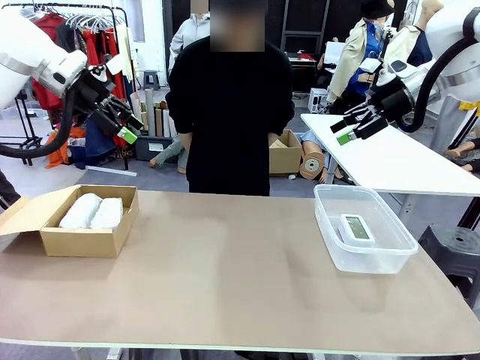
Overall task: Separate and place wrapped and unwrapped clocks.
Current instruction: If the picked Digital clock is wrapped, place it in the Package Box ; if not, place it in the Organizing box.
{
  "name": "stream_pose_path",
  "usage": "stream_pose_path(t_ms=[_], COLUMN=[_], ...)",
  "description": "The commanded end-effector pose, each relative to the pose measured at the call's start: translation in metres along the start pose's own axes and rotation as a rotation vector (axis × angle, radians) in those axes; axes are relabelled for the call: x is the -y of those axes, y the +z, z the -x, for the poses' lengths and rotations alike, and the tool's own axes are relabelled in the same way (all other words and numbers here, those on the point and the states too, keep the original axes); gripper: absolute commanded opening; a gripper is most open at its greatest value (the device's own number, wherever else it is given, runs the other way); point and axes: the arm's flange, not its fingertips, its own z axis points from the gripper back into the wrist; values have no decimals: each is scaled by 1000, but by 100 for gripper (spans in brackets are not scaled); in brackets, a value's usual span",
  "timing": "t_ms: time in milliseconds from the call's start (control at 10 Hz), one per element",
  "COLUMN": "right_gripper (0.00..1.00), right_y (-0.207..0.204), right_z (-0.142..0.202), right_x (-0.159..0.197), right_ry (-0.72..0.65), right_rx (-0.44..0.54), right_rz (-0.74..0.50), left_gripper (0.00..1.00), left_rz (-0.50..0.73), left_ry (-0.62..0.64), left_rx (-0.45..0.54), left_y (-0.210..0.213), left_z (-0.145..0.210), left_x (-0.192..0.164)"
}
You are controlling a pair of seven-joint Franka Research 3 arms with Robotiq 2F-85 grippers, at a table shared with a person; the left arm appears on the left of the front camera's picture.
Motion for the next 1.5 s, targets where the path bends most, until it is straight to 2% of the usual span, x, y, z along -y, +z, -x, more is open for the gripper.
stream_pose_path(t_ms=[0, 600, 700, 1400], right_gripper=[100, 100, 100, 100], right_y=[1, 1, 1, 1], right_z=[-1, -1, -1, -1], right_x=[-1, -1, -1, -1], right_ry=[1, 1, 1, 1], right_rx=[1, 1, 1, 1], right_rz=[1, 1, 1, 1], left_gripper=[100, 100, 100, 100], left_rz=[-30, -72, -43, -43], left_ry=[-53, -20, -31, -31], left_rx=[36, 3, 8, 8], left_y=[5, 1, 2, 2], left_z=[3, 4, 4, 4], left_x=[-7, -12, -9, -9])
